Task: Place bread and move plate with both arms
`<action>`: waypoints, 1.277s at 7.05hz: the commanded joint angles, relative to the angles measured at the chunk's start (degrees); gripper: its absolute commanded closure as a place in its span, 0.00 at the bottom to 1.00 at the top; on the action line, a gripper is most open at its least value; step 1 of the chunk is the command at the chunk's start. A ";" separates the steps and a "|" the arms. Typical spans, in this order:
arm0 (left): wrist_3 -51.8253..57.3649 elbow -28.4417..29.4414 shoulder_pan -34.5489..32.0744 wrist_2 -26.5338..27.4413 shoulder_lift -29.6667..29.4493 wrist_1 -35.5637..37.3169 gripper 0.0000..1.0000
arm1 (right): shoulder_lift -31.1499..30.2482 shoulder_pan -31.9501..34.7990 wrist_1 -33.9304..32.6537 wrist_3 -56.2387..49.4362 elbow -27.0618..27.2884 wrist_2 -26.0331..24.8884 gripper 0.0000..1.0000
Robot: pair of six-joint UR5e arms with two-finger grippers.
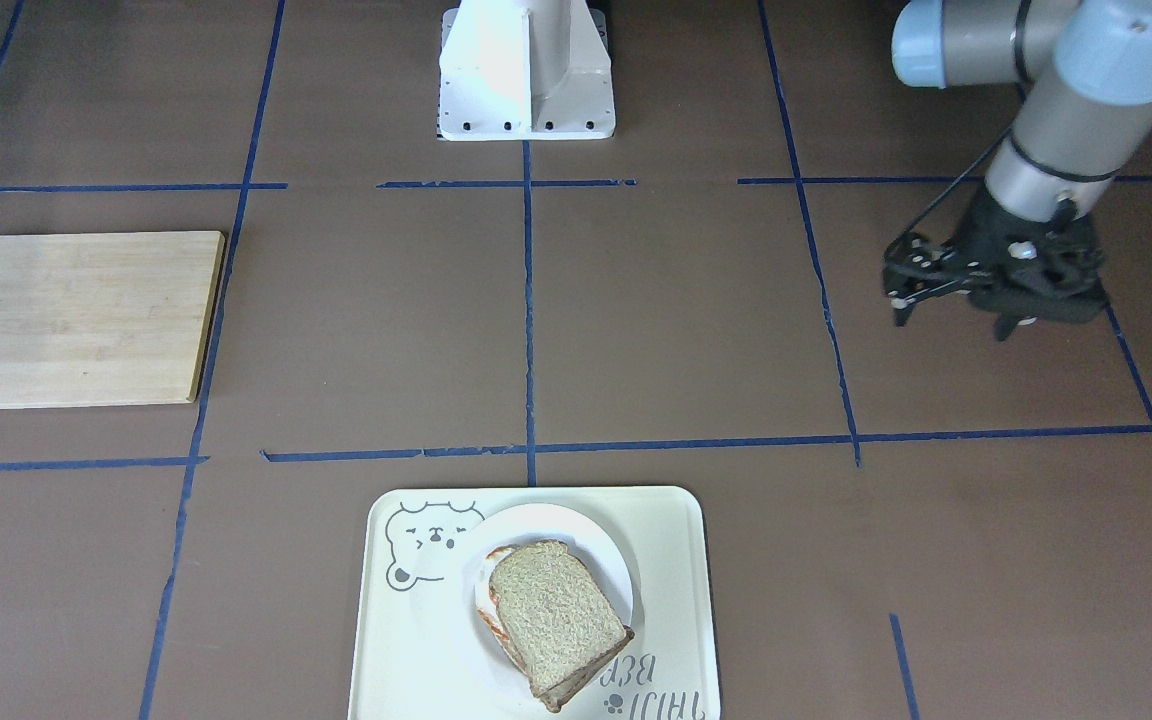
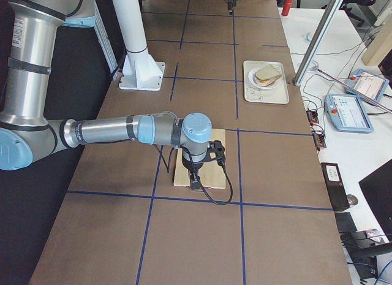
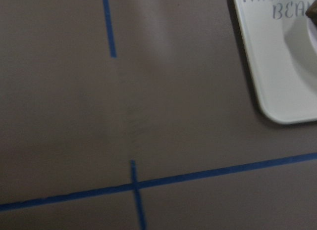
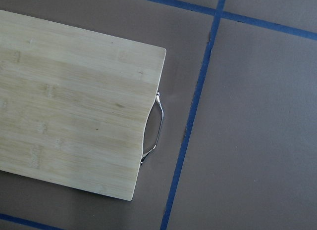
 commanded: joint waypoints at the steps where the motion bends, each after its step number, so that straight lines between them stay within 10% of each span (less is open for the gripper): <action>1: 18.22 -2.12 -13.51 -11.20 12.41 5.08 0.00 | 0.00 0.34 0.79 0.51 -0.27 -0.56 0.00; 6: 31.13 5.24 -25.69 -12.06 29.52 -9.28 0.00 | -0.09 0.34 1.67 0.69 -1.06 -0.74 0.00; 9: 30.95 10.53 -25.96 -14.34 30.07 -10.49 0.00 | -0.26 0.34 1.67 0.78 -1.41 -0.65 0.00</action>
